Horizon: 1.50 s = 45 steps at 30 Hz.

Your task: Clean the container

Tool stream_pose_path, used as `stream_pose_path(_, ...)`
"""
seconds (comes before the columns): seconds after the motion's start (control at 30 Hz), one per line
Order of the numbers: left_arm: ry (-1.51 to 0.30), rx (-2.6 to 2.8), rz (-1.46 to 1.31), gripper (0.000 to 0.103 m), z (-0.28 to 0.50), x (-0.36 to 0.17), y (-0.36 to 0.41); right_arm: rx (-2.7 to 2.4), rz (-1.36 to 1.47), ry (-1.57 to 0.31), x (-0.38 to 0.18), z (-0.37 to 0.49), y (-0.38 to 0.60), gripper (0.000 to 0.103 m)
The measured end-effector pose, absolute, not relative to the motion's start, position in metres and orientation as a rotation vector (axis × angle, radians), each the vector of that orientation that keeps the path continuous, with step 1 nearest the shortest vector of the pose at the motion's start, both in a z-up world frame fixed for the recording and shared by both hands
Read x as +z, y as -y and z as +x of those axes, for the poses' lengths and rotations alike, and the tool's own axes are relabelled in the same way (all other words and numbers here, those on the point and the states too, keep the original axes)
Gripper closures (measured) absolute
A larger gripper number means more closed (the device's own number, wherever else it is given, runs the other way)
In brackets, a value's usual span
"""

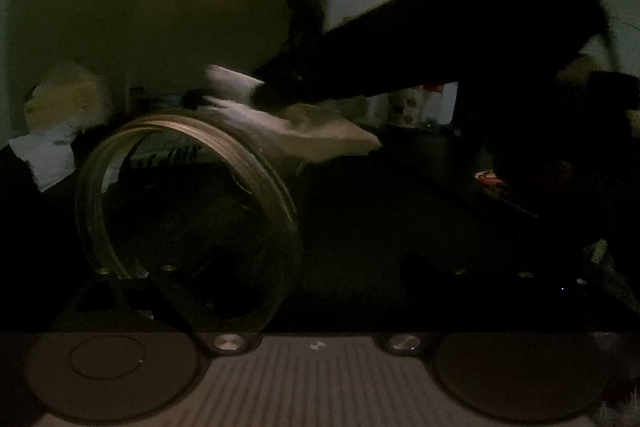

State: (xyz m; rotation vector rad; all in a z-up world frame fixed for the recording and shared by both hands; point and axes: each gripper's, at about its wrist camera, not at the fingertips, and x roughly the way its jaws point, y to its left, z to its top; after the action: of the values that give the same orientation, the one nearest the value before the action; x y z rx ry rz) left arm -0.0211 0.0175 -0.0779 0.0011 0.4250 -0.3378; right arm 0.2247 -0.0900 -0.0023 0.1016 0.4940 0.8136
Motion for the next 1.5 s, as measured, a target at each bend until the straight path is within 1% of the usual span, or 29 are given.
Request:
stream_pose_path(0.1,-0.426,-0.349,0.007,0.011,-0.022,-0.077,-0.015,0.767,0.12,-0.512,-0.004,0.232,0.095,0.095)
stream_pose_path(0.33,-0.432,-0.363,0.013,0.01,-0.024,-0.076,-0.011,0.941,0.108,-0.484,0.001,0.212,0.084,0.095)
stream_pose_path(0.6,-0.435,-0.364,0.044,0.008,-0.026,-0.076,-0.008,0.762,0.091,-0.516,-0.003,0.236,0.097,0.095)
stream_pose_path(0.7,-0.434,-0.376,0.06,0.006,-0.027,-0.076,-0.007,0.815,0.089,-0.519,-0.001,0.229,0.097,0.094)
stream_pose_path(0.8,-0.437,-0.391,0.066,0.006,-0.029,-0.075,-0.008,0.958,0.097,-0.533,0.004,0.216,0.094,0.094)
stream_pose_path(0.9,-0.443,-0.4,0.063,0.006,-0.029,-0.073,-0.009,0.991,0.059,-0.54,0.007,0.209,0.092,0.094)
stream_pose_path(1.1,-0.446,-0.416,0.083,0.006,-0.032,-0.073,-0.005,0.832,0.03,-0.602,0.009,0.241,0.099,0.094)
stream_pose_path(1.33,-0.445,-0.43,0.093,0.004,-0.028,-0.074,-0.001,1.038,0.013,-0.622,0.021,0.217,0.09,0.094)
stream_pose_path(1.5,-0.446,-0.434,0.098,0.004,-0.028,-0.075,0.002,0.899,-0.008,-0.623,0.019,0.232,0.092,0.094)
